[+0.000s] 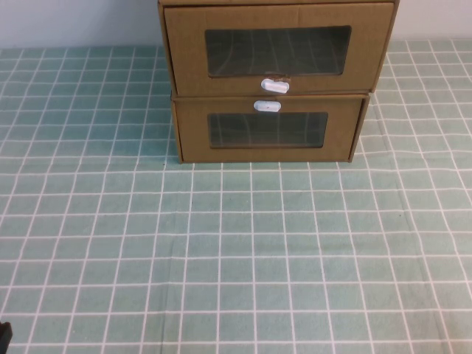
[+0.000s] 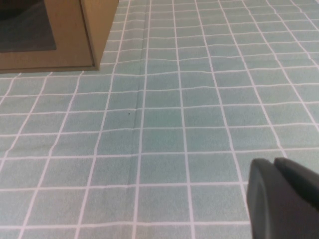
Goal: Open the shoe box
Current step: 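Pull the top drawer of the cardboard box fully open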
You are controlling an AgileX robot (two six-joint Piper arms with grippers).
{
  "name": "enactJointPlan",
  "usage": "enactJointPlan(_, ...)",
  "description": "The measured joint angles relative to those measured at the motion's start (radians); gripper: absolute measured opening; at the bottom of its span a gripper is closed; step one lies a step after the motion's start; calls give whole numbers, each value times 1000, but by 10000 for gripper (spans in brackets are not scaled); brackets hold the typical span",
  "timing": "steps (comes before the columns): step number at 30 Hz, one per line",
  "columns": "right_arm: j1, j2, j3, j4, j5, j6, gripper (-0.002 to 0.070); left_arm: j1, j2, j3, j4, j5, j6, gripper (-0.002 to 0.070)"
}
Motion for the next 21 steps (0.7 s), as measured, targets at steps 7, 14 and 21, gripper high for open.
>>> enactJointPlan(7,0,0,0,0,0,0,-13,0,0,0,0,0,0,-5)
enactJointPlan(14,0,0,0,0,-5,0,-13,0,0,0,0,-6,-2,-5)
enactJointPlan(21,0,0,0,0,-259,0,-13,0,0,8,0,-235,-2,-5)
